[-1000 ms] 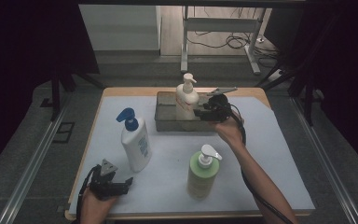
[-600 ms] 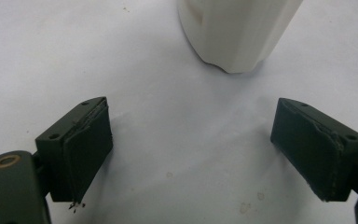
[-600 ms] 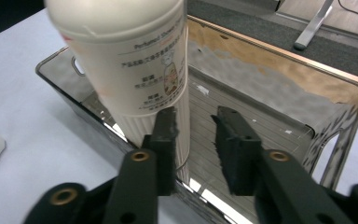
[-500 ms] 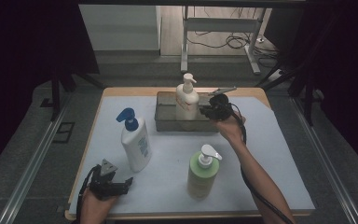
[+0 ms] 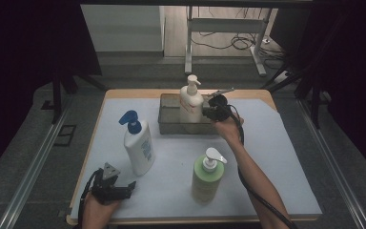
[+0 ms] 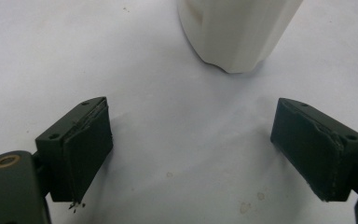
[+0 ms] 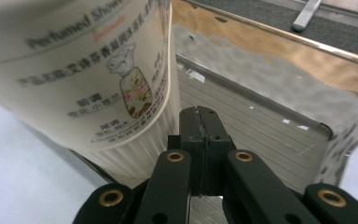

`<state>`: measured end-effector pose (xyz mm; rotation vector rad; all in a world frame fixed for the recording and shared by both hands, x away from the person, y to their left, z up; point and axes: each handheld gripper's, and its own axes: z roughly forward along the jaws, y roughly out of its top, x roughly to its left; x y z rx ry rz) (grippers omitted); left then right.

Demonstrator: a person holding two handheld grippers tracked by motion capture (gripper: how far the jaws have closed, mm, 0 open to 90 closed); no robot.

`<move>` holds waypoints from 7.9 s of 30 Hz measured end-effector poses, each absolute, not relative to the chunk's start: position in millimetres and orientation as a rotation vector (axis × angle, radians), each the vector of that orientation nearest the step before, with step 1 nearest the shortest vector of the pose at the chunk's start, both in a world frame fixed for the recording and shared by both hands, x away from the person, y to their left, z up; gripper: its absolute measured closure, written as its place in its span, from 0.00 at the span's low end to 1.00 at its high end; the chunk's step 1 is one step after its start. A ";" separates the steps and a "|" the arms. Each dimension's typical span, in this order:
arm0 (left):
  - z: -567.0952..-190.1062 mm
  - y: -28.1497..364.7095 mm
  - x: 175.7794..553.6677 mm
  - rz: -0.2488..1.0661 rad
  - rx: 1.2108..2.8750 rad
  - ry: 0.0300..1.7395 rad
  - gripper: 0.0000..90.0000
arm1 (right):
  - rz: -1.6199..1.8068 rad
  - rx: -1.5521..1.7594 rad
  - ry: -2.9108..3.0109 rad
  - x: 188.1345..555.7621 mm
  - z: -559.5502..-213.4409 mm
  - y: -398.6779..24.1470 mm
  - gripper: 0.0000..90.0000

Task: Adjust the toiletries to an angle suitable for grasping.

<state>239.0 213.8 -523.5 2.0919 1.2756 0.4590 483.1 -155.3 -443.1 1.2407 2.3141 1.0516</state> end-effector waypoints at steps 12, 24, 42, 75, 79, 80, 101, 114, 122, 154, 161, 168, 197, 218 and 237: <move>-523.4 213.9 239.2 0.456 2.092 1.276 0.14 | 1.028 1.288 2.324 490.0 -452.3 -151.7 1.00; -523.4 213.9 239.2 0.456 2.093 1.276 0.13 | 1.013 1.267 2.354 488.6 -458.0 -139.9 0.99; -523.4 213.8 239.3 0.455 2.092 1.276 0.14 | 1.058 1.262 2.348 495.1 -456.3 -123.9 0.99; -523.4 213.8 239.3 0.455 2.092 1.276 0.14 | 1.061 1.218 2.406 498.1 -460.5 -98.3 0.99; -523.4 213.8 239.3 0.455 2.092 1.276 0.14 | 1.062 1.211 2.418 497.9 -461.4 -94.7 0.99; -523.4 213.7 239.3 0.455 2.091 1.276 0.14 | 1.059 1.208 2.418 497.8 -461.9 -93.6 0.99; -523.4 213.8 239.3 0.455 2.092 1.276 0.13 | 1.050 1.162 2.454 498.3 -462.3 -78.6 0.99; -523.4 213.8 239.3 0.454 2.092 1.276 0.14 | 1.041 1.127 2.485 496.0 -462.4 -67.8 1.00; -523.4 213.8 239.4 0.454 2.092 1.277 0.13 | 1.046 1.092 2.503 491.6 -458.4 -62.0 1.00; -523.4 213.8 239.2 0.457 2.093 1.276 0.14 | 1.110 1.067 2.456 481.4 -451.1 -91.2 0.57; -523.5 213.9 239.3 0.455 2.092 1.275 0.14 | 1.150 1.047 2.453 473.2 -442.2 -100.3 0.48; -523.5 213.9 239.3 0.455 2.092 1.275 0.14 | 1.154 1.006 2.470 462.8 -434.4 -107.2 0.42; -523.5 213.8 239.1 0.458 2.092 1.276 0.14 | 1.173 0.927 2.515 435.4 -429.1 -134.6 0.08; -523.6 213.6 239.0 0.459 2.091 1.277 0.14 | 1.198 0.899 2.517 412.0 -427.0 -172.2 0.00; -523.6 213.6 239.0 0.459 2.090 1.276 0.14 | 1.241 0.994 2.487 377.7 -429.5 -219.1 0.00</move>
